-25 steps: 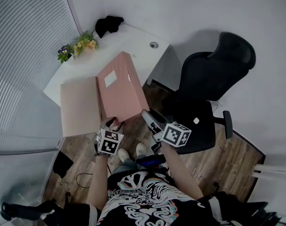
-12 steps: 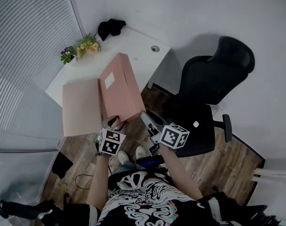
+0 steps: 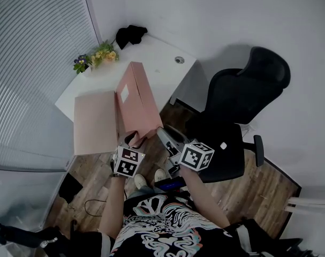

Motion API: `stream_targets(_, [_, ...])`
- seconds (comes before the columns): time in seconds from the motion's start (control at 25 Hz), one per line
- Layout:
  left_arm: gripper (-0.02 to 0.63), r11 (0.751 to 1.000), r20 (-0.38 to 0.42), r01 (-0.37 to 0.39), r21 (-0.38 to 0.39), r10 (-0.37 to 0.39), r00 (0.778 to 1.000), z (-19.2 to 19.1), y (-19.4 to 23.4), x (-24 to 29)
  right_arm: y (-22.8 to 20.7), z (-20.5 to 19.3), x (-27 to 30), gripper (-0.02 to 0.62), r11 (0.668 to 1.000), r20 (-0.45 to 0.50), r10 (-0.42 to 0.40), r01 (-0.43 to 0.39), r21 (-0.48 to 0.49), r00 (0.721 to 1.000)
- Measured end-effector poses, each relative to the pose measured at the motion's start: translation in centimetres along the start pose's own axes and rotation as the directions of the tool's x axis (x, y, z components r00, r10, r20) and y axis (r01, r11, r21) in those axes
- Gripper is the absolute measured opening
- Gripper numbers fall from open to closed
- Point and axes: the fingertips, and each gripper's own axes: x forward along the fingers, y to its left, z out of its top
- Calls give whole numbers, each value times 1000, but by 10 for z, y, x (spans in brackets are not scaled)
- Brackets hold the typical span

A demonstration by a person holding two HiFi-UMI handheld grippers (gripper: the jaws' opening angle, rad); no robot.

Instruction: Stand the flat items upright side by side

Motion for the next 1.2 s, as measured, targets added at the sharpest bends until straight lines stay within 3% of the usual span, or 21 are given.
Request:
stream_targets(0.52, [195,1000,-6,0,-10,0,1000,0,-3,-1,35,1,17,143,994,-27,86,-87,-71,996])
stream_targets(1.2, [195,1000,17,-1,12,1,1000,8,-10,-12,31,8,20,160,987,-64,119,-125,-105,991])
